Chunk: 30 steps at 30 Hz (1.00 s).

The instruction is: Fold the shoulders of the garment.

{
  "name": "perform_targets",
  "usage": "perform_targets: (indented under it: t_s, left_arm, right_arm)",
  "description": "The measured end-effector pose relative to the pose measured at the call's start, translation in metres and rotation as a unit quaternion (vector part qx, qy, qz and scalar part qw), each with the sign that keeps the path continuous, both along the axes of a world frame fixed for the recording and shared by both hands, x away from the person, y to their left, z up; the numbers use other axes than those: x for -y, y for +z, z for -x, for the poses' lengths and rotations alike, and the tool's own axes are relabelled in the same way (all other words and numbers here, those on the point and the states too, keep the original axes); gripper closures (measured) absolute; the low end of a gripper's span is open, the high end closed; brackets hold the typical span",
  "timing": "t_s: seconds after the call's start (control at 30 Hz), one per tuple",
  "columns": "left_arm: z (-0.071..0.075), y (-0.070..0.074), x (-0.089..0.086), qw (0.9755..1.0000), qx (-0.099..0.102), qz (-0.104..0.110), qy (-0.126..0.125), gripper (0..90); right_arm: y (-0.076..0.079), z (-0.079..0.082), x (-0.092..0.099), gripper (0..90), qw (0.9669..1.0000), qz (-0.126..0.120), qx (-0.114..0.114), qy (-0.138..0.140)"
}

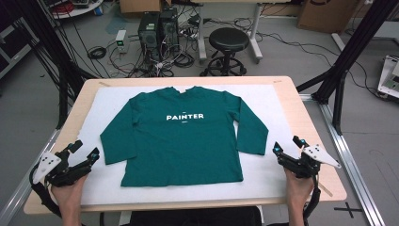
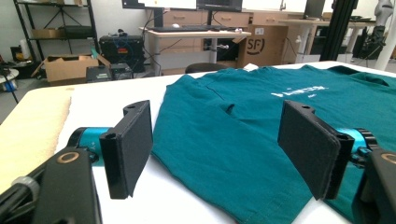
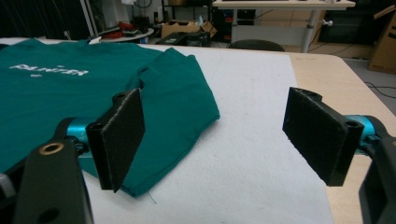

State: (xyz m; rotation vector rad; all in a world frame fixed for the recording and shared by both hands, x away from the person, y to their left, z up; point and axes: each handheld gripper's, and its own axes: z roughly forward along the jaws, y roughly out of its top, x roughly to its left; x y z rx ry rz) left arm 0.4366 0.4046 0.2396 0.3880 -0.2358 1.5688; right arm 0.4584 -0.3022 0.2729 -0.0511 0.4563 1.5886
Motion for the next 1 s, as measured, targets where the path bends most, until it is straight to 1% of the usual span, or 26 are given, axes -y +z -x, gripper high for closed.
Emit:
perform_targets:
  t_s: [0.1, 0.27, 0.37, 0.53, 0.67, 0.7, 0.8, 0.87, 0.9, 0.97, 1.0]
  left_arm:
    - [0.0000, 0.0000, 0.0000, 1.0000, 0.000, 0.000, 0.000, 26.5]
    - [0.0002, 0.0010, 0.0009, 1.0000, -0.004, 0.003, 0.001, 26.5]
    - [0.0007, 0.0022, 0.0020, 0.9999, -0.011, 0.005, 0.008, 26.4]
    - [0.0014, 0.0044, 0.0033, 0.9996, -0.023, 0.005, 0.013, 26.5]
    - [0.0018, 0.0057, 0.0043, 0.9993, -0.030, 0.010, 0.019, 26.5]
    - [0.0019, 0.0058, 0.0041, 0.9993, -0.031, 0.008, 0.018, 28.3]
    - [0.0018, 0.0054, 0.0041, 0.9994, -0.028, 0.004, 0.018, 28.8]
    - [0.0018, 0.0045, 0.0044, 0.9995, -0.023, -0.004, 0.022, 32.1]
    - [0.0018, 0.0045, 0.0044, 0.9995, -0.023, -0.004, 0.022, 33.4]
    - [0.0021, 0.0045, 0.0044, 0.9995, -0.026, -0.006, 0.019, 34.0]
    - [0.0028, 0.0050, 0.0042, 0.9992, -0.038, -0.009, 0.010, 34.9]
  right_arm:
    - [-0.0007, -0.0003, 0.0007, 21.2, 1.0000, 0.000, 0.004, 0.004]
    - [-0.0014, -0.0004, 0.0005, 21.2, 1.0000, 0.000, 0.008, 0.002]
    - [-0.0012, -0.0005, 0.0008, 21.3, 1.0000, 0.001, 0.008, 0.003]
    - [-0.0012, -0.0004, 0.0001, 21.3, 1.0000, -0.001, 0.007, 0.000]
    - [-0.0013, -0.0004, 0.0001, 21.3, 1.0000, -0.002, 0.006, 0.000]
    - [-0.0011, -0.0003, -0.0001, 21.3, 1.0000, -0.002, 0.005, 0.001]
    - [-0.0010, -0.0003, -0.0006, 21.3, 1.0000, -0.004, 0.004, 0.000]
    - [-0.0010, -0.0003, -0.0009, 21.3, 1.0000, -0.004, 0.006, -0.003]
    - [-0.0010, -0.0003, -0.0009, 21.3, 1.0000, -0.004, 0.006, -0.003]
    - [-0.0011, -0.0002, -0.0007, 21.2, 1.0000, -0.004, 0.005, -0.003]
    - [-0.0010, -0.0002, -0.0010, 21.2, 1.0000, -0.005, 0.005, -0.003]
